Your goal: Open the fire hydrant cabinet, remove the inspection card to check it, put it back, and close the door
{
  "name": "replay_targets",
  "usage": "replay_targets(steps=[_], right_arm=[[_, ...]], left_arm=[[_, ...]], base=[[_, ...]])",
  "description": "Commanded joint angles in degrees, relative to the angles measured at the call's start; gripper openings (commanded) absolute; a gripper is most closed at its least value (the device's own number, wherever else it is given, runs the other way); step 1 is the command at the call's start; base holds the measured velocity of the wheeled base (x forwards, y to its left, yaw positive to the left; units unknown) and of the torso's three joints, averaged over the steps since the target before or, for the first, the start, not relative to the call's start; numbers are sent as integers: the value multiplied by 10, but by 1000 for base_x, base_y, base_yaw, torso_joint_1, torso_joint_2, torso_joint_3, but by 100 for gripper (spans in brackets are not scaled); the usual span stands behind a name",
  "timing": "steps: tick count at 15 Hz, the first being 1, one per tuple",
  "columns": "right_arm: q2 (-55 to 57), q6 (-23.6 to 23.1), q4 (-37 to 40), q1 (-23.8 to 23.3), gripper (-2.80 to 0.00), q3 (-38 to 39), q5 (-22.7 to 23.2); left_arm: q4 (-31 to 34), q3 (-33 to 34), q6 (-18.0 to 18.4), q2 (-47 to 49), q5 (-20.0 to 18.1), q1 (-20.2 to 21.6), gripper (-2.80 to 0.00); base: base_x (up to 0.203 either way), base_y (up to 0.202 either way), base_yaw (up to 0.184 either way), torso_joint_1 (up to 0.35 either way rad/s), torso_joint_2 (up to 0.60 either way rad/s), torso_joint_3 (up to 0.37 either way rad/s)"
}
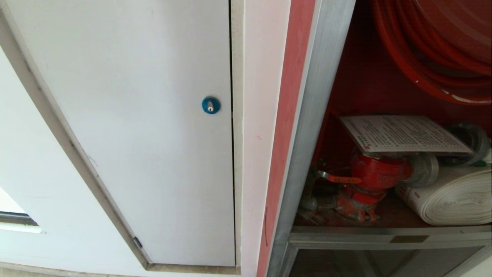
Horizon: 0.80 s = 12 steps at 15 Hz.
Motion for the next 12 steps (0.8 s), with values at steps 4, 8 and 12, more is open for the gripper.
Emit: replay_targets(steps=[4,8,12], right_arm=[[37,172,-1,0,-280,-34,-42],[33,263,0,-1,-280,-40,-88],[2,263,-1,-1,-280,-35,-135]], left_arm=[[0,8,0,0,0,0,-280],[0,8,0,0,0,0,-280],[0,8,0,0,0,0,-280]], base=[[0,0,0,0,0,0],[0,0,0,0,0,0],[0,0,0,0,0,0]])
